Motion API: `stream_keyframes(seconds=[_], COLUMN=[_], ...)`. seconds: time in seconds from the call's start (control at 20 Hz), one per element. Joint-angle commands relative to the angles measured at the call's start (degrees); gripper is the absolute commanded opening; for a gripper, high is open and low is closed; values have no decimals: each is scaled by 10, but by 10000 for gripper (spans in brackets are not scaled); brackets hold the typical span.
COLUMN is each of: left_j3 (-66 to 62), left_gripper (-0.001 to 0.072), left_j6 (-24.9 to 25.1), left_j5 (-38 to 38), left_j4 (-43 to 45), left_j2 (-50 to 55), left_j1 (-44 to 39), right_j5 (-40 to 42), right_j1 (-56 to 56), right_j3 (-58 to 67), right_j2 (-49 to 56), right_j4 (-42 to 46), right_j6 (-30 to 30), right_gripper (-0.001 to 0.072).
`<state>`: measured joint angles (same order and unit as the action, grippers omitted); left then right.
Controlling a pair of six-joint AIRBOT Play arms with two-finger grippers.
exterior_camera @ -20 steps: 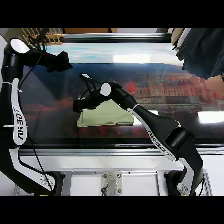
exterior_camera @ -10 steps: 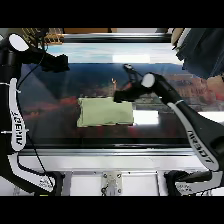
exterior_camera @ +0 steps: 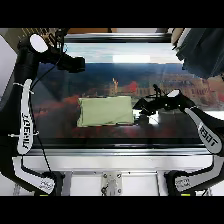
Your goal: Fold the clothes and pants, and hang the long-sleeved shirts on hangers.
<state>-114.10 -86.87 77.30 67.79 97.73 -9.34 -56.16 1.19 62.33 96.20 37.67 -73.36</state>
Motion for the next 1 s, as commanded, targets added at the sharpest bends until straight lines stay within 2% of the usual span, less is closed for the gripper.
stream_keyframes(seconds=[0.0, 0.2, 0.25, 0.35, 0.4, 0.5, 0.6, 0.8, 0.95], left_j3=[0, 0, 0, 0, 0, 0, 0, 0, 0], left_gripper=[9, 9, 9, 9, 9, 9, 9, 9, 9], left_j6=[1, -1, -1, -1, -2, -2, -6, -12, -17], left_j5=[-7, -5, -2, 4, 8, 15, 19, 21, 21], left_j4=[0, 0, 0, 0, 0, 0, -1, -4, -4], left_j2=[0, 0, 0, 0, 0, 0, 0, 0, 0], left_j1=[-13, -13, -13, -13, -13, -13, -13, -13, -13], right_j5=[24, 24, 26, 26, 26, 26, 28, 25, 21], right_j1=[37, 106, 118, 125, 120, 90, 31, -147, -294], right_j3=[3, 41, 48, 59, 63, 68, 70, 70, 69], right_j2=[46, 73, 74, 72, 67, 38, -11, -116, -170], right_j4=[-131, -147, -146, -146, -144, -117, -47, 124, 184], right_j6=[84, 92, 106, 126, 126, 123, 83, -20, -60], right_gripper=[594, 579, 503, 61, 10, 9, 9, 9, 9])
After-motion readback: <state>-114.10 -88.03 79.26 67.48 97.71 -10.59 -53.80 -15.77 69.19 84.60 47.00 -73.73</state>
